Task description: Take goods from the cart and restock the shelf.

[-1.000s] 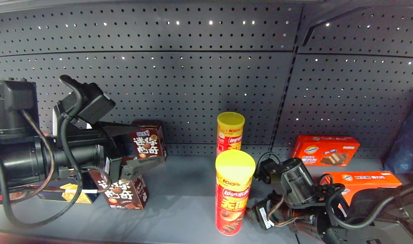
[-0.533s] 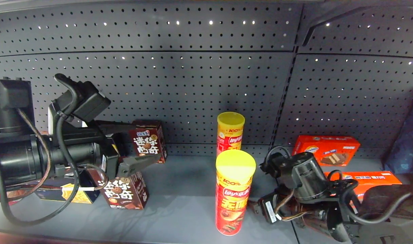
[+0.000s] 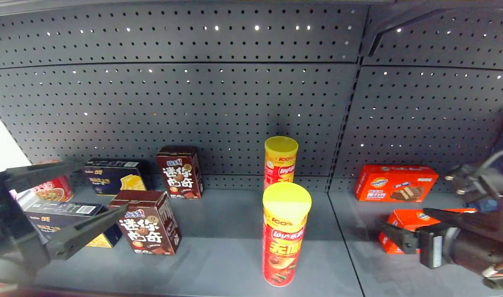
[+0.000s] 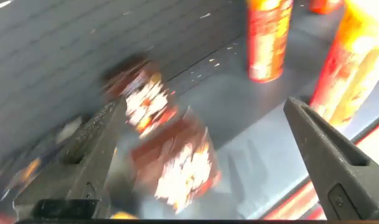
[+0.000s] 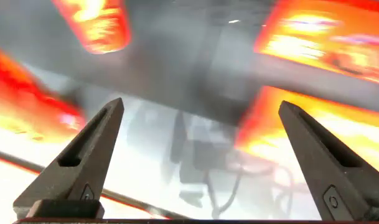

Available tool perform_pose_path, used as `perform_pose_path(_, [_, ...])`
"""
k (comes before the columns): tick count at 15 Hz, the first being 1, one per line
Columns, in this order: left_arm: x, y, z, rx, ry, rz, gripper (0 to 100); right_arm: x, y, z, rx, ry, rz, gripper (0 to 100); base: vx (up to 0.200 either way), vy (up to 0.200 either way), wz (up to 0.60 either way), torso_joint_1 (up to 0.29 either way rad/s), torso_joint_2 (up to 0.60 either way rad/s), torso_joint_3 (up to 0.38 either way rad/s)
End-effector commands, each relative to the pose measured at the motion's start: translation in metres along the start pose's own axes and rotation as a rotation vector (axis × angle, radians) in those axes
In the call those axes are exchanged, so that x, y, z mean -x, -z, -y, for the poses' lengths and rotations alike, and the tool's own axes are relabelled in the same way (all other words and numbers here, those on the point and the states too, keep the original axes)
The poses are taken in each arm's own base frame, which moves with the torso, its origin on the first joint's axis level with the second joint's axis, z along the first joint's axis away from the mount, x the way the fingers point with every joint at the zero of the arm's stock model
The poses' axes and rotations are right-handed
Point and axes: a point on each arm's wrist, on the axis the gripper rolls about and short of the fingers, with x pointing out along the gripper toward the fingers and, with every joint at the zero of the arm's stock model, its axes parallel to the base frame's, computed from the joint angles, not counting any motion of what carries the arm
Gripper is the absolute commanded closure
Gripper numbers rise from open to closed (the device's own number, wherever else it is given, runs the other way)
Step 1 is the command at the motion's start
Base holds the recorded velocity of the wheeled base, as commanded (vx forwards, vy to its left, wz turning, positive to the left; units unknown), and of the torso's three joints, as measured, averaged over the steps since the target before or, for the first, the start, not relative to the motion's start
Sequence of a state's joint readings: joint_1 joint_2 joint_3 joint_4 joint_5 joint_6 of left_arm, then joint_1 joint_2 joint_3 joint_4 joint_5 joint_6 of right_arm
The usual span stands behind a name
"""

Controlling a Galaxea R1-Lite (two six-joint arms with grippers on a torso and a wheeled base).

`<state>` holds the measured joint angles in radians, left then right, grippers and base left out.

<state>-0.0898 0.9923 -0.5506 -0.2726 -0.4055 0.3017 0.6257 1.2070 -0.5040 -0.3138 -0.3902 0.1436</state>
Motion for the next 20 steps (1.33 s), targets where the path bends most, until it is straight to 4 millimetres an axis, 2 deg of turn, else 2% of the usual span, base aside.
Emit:
perform_pose_path(1, [0.071,0.041,0.039,-0.022,-0.171,0.094,0,0.053,0.023,0.046,-0.088,0.17,0.133,0,0.0,0.0,0.0,0.0,0.0,0.0])
perform_pose_path(2, [0.071,0.041,0.039,-0.022,-0.171,0.094,0,0.053,0.023,0.046,-0.088,0.17,0.133,0,0.0,0.0,0.0,0.0,0.0,0.0])
perform_pose_path(3, [0.105,0.064,0.063,-0.015,-0.31,0.059,0,0.082,0.046,0.064,-0.146,0.311,0.201,0,0.0,0.0,0.0,0.0,0.0,0.0])
perform_pose_path(5, [0.121,0.078,0.076,-0.01,-0.368,0.046,0,0.101,0.066,0.068,-0.145,0.413,0.18,0,0.0,0.0,0.0,0.0,0.0,0.0])
perform_pose_path(6, [0.13,0.091,0.088,-0.003,-0.431,0.017,0,0.118,0.082,0.071,-0.155,0.506,0.178,0,0.0,0.0,0.0,0.0,0.0,0.0])
perform_pose_path(7, [0.132,0.096,0.092,0.001,-0.447,0.005,0,0.123,0.09,0.071,-0.16,0.531,0.181,0,0.0,0.0,0.0,0.0,0.0,0.0])
perform_pose_path(9, [0.131,0.102,0.094,0.013,-0.446,-0.017,0,0.136,0.135,0.069,-0.127,0.591,0.249,0,0.0,0.0,0.0,0.0,0.0,0.0])
perform_pose_path(11, [0.124,0.115,0.094,0.032,-0.434,-0.057,0,0.131,0.158,0.067,-0.107,0.543,0.276,0,0.0,0.0,0.0,0.0,0.0,0.0])
perform_pose_path(13, [0.117,0.126,0.092,0.019,-0.422,-0.034,0,0.13,0.157,0.064,-0.088,0.409,0.298,0,0.0,0.0,0.0,0.0,0.0,0.0])
perform_pose_path(15, [0.109,0.145,0.094,0.049,-0.381,-0.07,0,0.129,0.157,0.062,-0.066,0.319,0.294,0,0.0,0.0,0.0,0.0,0.0,0.0])
perform_pose_path(17, [0.108,0.144,0.094,0.065,-0.364,-0.03,0,0.129,0.157,0.062,-0.075,0.316,0.299,0,0.0,0.0,0.0,0.0,0.0,0.0])
perform_pose_path(20, [0.107,0.143,0.095,0.247,-0.283,0.022,0,0.129,0.157,0.062,-0.086,0.31,0.301,0,0.0,0.0,0.0,0.0,0.0,0.0])
